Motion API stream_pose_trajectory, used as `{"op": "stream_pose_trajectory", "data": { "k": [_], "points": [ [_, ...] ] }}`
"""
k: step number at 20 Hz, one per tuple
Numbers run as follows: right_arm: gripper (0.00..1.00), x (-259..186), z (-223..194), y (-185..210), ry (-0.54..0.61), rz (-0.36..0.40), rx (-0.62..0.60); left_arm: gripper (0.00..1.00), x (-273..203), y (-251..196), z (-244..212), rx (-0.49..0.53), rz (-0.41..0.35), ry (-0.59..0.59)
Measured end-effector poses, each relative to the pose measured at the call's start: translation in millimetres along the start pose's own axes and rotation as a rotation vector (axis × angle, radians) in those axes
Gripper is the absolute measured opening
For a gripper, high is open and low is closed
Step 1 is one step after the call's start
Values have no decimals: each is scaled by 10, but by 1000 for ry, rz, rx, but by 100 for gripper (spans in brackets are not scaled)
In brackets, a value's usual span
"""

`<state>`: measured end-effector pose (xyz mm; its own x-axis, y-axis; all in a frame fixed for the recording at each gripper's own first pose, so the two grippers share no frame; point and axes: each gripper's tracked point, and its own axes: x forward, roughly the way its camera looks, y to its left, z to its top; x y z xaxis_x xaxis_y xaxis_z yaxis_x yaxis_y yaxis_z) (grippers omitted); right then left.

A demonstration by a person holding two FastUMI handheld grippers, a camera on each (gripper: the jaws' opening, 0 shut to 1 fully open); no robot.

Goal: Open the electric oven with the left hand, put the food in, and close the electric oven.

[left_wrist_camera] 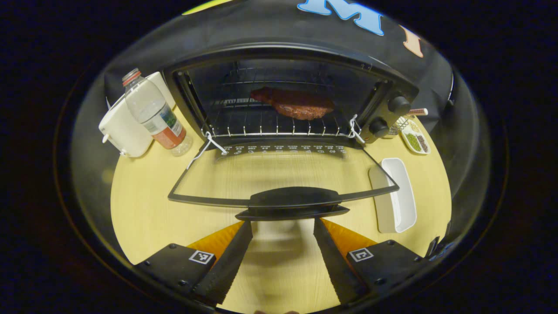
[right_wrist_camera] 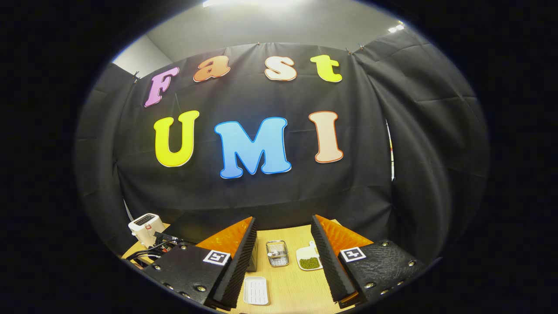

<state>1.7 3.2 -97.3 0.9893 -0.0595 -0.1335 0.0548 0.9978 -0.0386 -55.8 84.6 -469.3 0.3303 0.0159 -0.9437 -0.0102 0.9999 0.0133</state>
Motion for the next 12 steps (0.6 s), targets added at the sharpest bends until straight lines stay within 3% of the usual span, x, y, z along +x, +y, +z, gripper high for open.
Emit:
{"op": "stream_pose_trajectory", "data": {
  "k": [4,12],
  "points": [
    [77,-18,4,20,-8,12,1,100,-222,-37,165,-11,-17,-73],
    [77,-57,29,-62,-14,3,-5,96,-361,-63,444,-45,-19,-150]
  ]
}}
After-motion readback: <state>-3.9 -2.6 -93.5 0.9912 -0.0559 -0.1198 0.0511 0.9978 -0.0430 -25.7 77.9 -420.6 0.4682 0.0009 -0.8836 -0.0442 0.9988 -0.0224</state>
